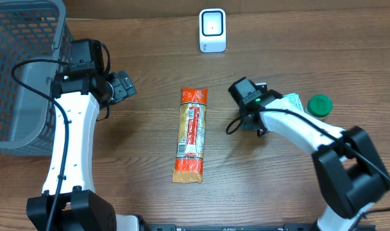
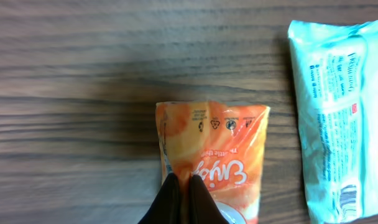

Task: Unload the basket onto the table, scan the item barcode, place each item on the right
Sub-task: 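Lower the orange box onto the table with the right gripper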

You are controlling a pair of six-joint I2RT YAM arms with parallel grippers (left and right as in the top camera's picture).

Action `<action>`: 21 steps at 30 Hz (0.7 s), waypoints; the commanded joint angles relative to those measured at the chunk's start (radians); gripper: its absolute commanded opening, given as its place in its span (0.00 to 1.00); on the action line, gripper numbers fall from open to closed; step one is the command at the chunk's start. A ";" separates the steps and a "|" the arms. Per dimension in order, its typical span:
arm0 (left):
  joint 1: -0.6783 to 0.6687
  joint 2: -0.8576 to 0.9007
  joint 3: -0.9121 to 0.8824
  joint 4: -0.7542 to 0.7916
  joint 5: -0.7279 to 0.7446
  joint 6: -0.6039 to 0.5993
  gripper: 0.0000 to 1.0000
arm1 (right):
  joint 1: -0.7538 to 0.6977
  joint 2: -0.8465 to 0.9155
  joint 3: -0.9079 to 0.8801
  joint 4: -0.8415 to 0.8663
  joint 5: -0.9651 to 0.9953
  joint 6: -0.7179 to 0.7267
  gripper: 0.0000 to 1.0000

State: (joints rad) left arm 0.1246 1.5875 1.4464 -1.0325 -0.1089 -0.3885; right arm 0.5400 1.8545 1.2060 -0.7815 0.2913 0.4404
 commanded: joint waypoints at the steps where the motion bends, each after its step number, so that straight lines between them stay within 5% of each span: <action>1: 0.000 0.007 -0.004 0.000 -0.003 0.011 1.00 | -0.060 -0.133 0.031 -0.003 -0.169 -0.011 0.04; 6: 0.000 0.007 -0.004 0.000 -0.003 0.011 1.00 | -0.190 -0.155 0.025 -0.005 -0.553 -0.132 0.04; 21: 0.000 0.007 -0.004 0.000 -0.003 0.011 1.00 | -0.453 -0.140 -0.258 0.337 -1.025 -0.214 0.04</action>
State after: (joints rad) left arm 0.1246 1.5875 1.4464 -1.0325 -0.1089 -0.3885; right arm 0.1184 1.7103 1.0126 -0.5220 -0.5484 0.2581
